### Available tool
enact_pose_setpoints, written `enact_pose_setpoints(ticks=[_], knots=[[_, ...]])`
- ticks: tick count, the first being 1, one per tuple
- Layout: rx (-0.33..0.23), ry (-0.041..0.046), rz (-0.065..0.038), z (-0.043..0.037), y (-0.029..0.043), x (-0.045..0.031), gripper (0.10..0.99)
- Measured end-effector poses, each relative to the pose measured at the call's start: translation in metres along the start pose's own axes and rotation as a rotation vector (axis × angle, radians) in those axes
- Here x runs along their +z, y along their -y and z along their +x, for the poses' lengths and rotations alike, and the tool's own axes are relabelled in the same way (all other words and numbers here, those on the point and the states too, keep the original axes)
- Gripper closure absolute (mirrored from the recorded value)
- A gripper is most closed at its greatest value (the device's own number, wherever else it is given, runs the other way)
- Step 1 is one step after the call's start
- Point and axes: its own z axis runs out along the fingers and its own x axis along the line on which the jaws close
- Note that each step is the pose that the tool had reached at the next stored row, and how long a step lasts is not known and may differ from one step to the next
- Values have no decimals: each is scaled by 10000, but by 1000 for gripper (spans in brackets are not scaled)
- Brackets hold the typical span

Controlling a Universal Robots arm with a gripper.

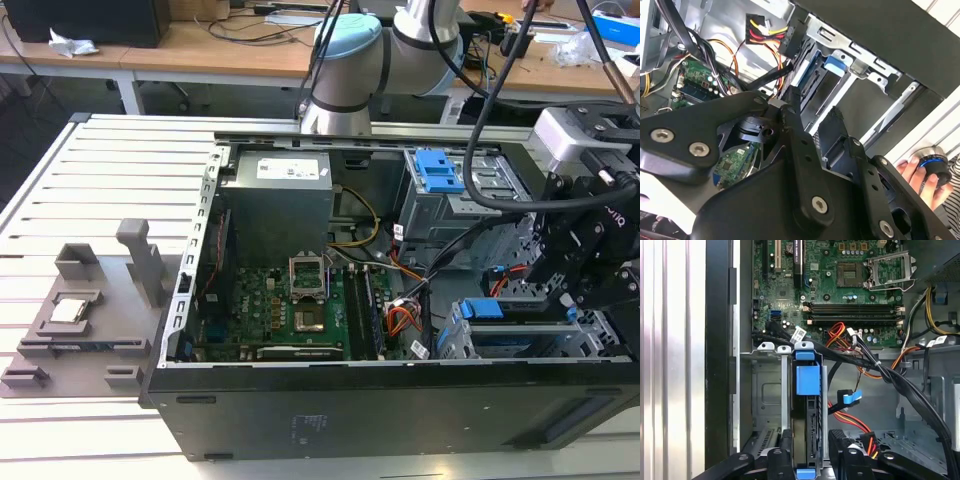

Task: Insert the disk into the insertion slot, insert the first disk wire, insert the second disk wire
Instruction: 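Insert the first disk wire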

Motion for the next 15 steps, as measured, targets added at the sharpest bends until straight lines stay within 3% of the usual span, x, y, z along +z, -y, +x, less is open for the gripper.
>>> enact_pose_setpoints(ticks=[5, 10, 15], knots=[[0, -3, 1, -22, 41, -2, 667], [-16, -24, 1, -97, 91, -4, 667], [-25, -221, 4, -288, 90, -26, 667]])
